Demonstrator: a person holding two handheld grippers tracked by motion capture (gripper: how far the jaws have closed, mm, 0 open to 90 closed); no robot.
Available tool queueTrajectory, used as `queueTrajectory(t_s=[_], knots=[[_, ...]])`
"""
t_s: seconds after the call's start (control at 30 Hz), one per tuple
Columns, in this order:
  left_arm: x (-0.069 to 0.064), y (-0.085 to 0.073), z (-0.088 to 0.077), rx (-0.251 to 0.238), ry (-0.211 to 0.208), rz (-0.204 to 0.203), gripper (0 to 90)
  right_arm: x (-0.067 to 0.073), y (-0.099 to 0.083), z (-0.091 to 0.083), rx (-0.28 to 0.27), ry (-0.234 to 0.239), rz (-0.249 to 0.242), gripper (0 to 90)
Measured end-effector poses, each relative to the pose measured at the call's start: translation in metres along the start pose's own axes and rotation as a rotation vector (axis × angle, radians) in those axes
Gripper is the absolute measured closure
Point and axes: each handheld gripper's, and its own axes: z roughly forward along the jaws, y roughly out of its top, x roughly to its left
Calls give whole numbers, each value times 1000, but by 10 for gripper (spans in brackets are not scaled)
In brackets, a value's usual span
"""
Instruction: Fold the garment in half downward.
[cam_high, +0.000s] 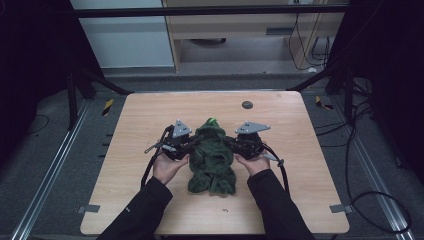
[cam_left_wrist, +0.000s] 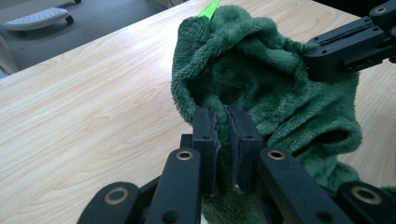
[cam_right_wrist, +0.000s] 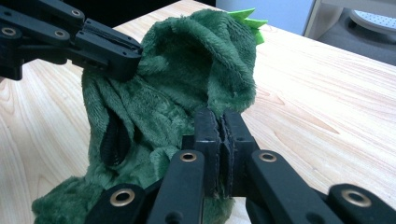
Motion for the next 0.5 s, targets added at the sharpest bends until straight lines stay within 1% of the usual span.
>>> queueTrajectory(t_s=[0.07,0.23,0.27,0.47,0.5], knots=[[-1,-1,-1,-1,-4,1,827,1,-1,-1,-1,4,-1,865],[-8,-7,-6,7,-12,26,826,5,-9,-7,-4,14,-10,865],[-8,-7,-6,7,-12,26,826,6,-11,-8,-6,17,-11,865],[-15,-16,-11,19,-17,40,825,10,-18,-13,-8,26,-14,863],[-16,-19,-13,24,-17,46,825,12,-21,-15,-7,29,-16,862]])
